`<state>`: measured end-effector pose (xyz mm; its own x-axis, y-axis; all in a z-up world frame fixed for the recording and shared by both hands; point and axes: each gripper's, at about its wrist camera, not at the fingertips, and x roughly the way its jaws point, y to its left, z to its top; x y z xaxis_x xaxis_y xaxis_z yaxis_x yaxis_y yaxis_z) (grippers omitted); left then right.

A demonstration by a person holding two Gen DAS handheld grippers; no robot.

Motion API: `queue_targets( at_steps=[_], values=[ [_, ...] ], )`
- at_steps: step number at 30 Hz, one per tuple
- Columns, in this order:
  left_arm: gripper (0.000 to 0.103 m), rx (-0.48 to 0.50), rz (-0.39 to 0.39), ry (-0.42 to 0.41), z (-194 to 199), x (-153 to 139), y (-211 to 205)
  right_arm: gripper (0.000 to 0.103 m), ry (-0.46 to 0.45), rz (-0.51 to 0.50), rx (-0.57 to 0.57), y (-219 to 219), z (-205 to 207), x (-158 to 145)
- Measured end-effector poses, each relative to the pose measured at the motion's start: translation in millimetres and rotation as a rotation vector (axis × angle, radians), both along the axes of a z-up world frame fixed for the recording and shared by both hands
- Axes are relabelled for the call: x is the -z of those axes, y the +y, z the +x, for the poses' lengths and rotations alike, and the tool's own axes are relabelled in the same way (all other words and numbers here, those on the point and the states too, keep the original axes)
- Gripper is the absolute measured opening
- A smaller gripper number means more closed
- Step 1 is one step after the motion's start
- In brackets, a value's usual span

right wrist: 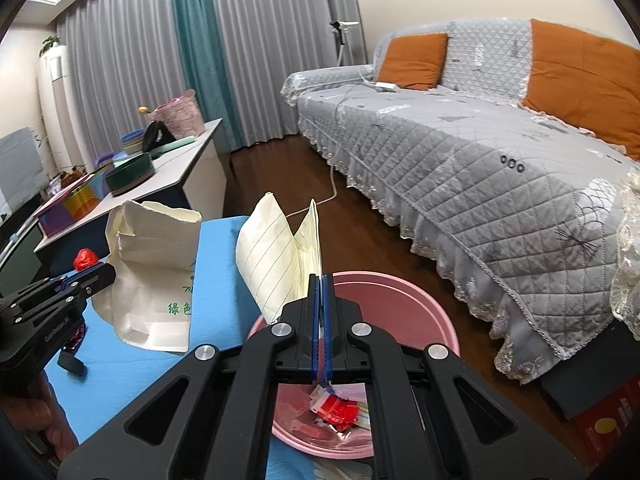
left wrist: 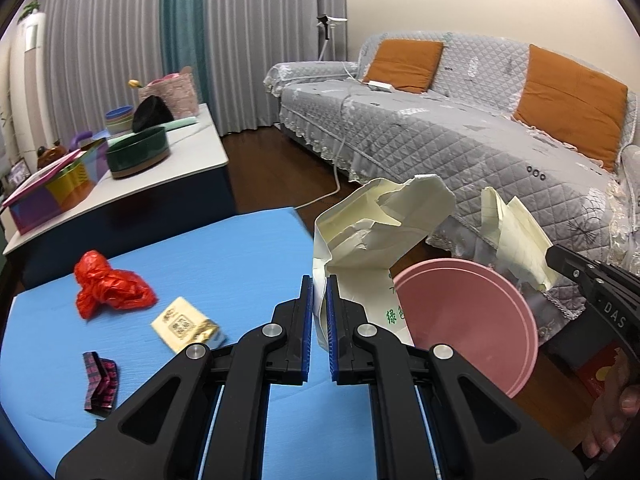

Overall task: Collect trash
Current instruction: 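Carry both items over the pink bin and open both tools to drop them, then move both open tools back over the trash on the table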

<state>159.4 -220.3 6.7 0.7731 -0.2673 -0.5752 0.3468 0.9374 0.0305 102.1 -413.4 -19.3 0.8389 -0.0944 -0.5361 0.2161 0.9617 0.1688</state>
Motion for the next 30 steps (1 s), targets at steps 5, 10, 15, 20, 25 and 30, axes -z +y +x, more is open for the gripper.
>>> queue_targets(
  at_steps=[5,10,15,20,25,30],
  values=[
    [0.007,0.036,0.008,0.000,-5,-1,-20,0.002,0.004,-0.001,0.042,-12,-5,0],
    [0.007,0.059,0.009,0.009,-7,1,-37,0.002,0.007,0.010,0.082,-25,-10,1],
    [0.007,0.113,-0.010,0.055,-5,6,-53,0.006,0.014,0.010,0.114,-33,-12,1],
    [0.041,0.136,0.004,0.064,-6,13,-57,0.037,0.029,0.026,0.158,-42,-13,4],
    [0.041,0.109,-0.019,0.054,-6,7,-42,0.037,0.029,0.047,0.174,-44,-14,4],
    [0.041,0.069,-0.026,0.042,-6,1,-25,0.037,0.024,0.036,0.145,-30,-10,2]
  ],
)
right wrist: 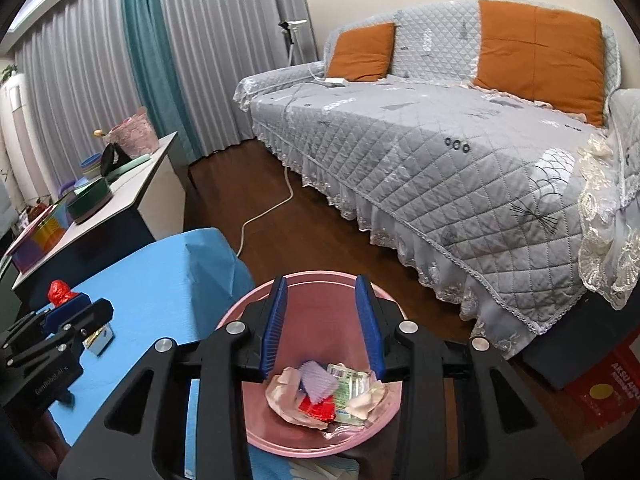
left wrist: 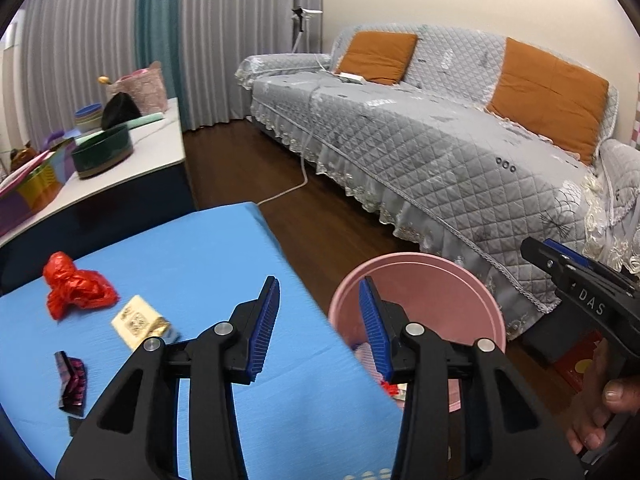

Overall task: Collect trash
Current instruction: 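Move both open tools back over the trash on the table, then grasp the black-pink wrapper with the left tool while the right tool grasps the gold tissue pack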

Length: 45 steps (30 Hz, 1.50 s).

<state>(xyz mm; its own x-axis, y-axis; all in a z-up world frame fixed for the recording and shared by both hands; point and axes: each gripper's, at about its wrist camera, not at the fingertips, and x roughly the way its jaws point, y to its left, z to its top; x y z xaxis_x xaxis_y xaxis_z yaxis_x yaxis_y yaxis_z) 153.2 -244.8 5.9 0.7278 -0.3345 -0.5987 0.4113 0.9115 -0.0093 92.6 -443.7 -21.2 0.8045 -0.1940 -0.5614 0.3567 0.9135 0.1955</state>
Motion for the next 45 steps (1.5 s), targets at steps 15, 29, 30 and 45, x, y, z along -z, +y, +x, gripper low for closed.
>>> queue_targets(
  at_steps=[15,29,30,45],
  values=[
    [0.041,-0.153,-0.015,-0.001,3,-2,94,0.037,-0.007,-0.013,-0.120,70,24,-3],
    [0.041,-0.345,-0.029,0.058,9,12,196,0.037,-0.001,-0.041,-0.289,156,58,3],
    [0.041,-0.351,-0.027,0.062,9,13,200,0.037,0.001,-0.041,-0.298,160,59,4],
    [0.041,-0.471,-0.001,0.231,27,60,255,0.049,0.035,-0.044,-0.471,224,92,28]
  ],
)
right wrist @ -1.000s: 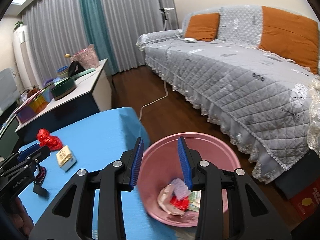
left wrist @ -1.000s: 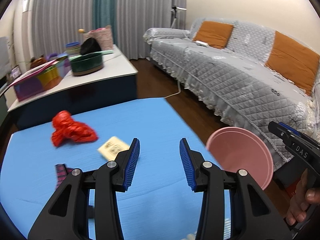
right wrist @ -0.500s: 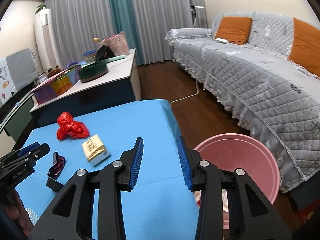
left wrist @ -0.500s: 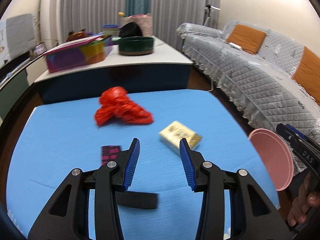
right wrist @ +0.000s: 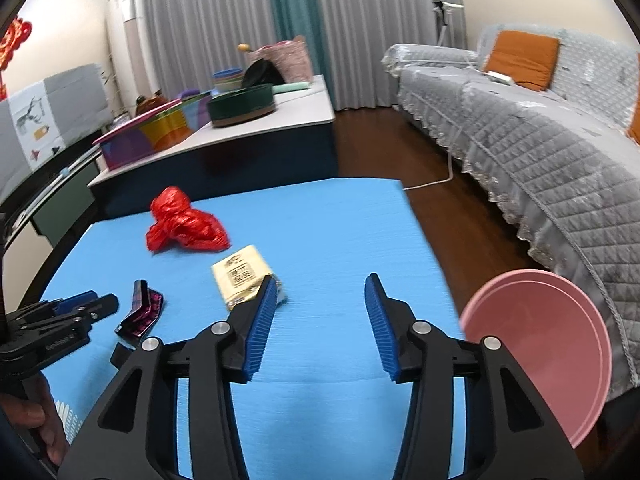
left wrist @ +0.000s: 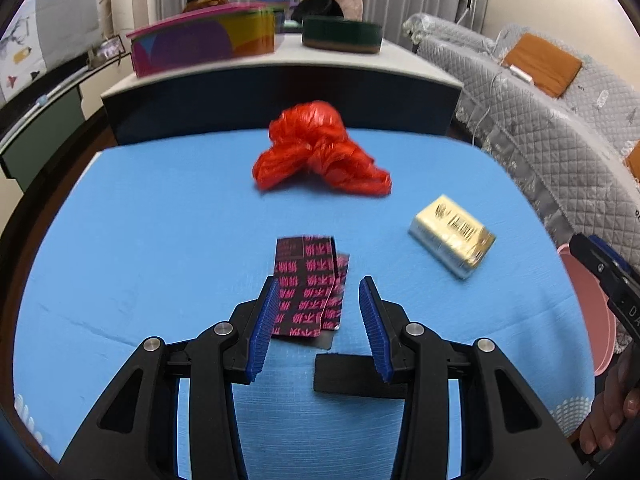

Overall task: Collect trash
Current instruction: 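Grasp the black-pink wrapper with the left tool while the right tool grasps the gold tissue pack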

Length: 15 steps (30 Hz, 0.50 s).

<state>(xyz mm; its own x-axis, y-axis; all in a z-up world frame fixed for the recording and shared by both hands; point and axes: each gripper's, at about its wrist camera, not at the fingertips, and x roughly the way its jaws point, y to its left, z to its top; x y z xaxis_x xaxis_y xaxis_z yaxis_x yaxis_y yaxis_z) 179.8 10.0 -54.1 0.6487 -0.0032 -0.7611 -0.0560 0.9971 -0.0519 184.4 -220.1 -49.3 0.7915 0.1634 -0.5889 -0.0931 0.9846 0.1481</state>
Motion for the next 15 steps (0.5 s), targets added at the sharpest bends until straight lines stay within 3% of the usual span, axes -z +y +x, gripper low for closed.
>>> queue_targets(
  at_steps=[15],
  values=[
    [0.040,-0.016,0.026,0.085,19,26,4,0.068,0.070,-0.006,-0.105,33,27,27]
  ],
)
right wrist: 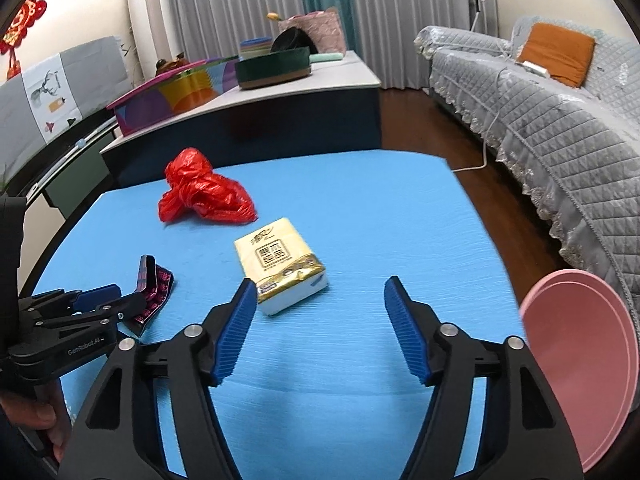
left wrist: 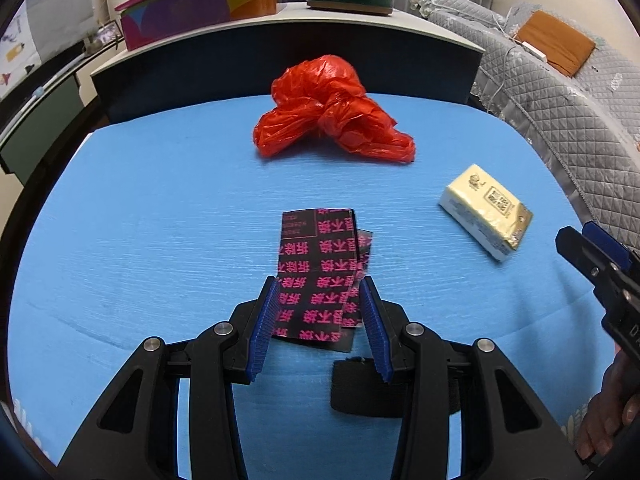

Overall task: Collect trash
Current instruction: 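Grasp the black-pink wrapper with the left tool while the right tool grasps the gold tissue pack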

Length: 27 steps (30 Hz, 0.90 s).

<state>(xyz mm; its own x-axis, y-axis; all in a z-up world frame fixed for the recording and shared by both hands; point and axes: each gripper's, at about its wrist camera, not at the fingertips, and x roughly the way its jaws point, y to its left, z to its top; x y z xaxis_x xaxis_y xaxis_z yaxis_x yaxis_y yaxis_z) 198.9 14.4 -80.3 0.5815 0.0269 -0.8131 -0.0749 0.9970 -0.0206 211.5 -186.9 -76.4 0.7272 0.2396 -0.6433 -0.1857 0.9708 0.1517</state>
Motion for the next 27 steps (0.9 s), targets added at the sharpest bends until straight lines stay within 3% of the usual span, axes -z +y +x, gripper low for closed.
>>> queue_targets(
  at_steps=[7,13,27],
  values=[
    [0.020,-0.015,0.003,-0.013,7,-1,5,0.079,0.026,-0.027,-0.047,19,16,10],
    [0.013,-0.047,-0.005,-0.045,11,-7,11,0.082,0.052,-0.052,-0.072,28,30,19],
    [0.011,-0.060,-0.018,-0.051,15,-10,13,0.081,0.147,-0.038,-0.079,29,53,33]
  ],
)
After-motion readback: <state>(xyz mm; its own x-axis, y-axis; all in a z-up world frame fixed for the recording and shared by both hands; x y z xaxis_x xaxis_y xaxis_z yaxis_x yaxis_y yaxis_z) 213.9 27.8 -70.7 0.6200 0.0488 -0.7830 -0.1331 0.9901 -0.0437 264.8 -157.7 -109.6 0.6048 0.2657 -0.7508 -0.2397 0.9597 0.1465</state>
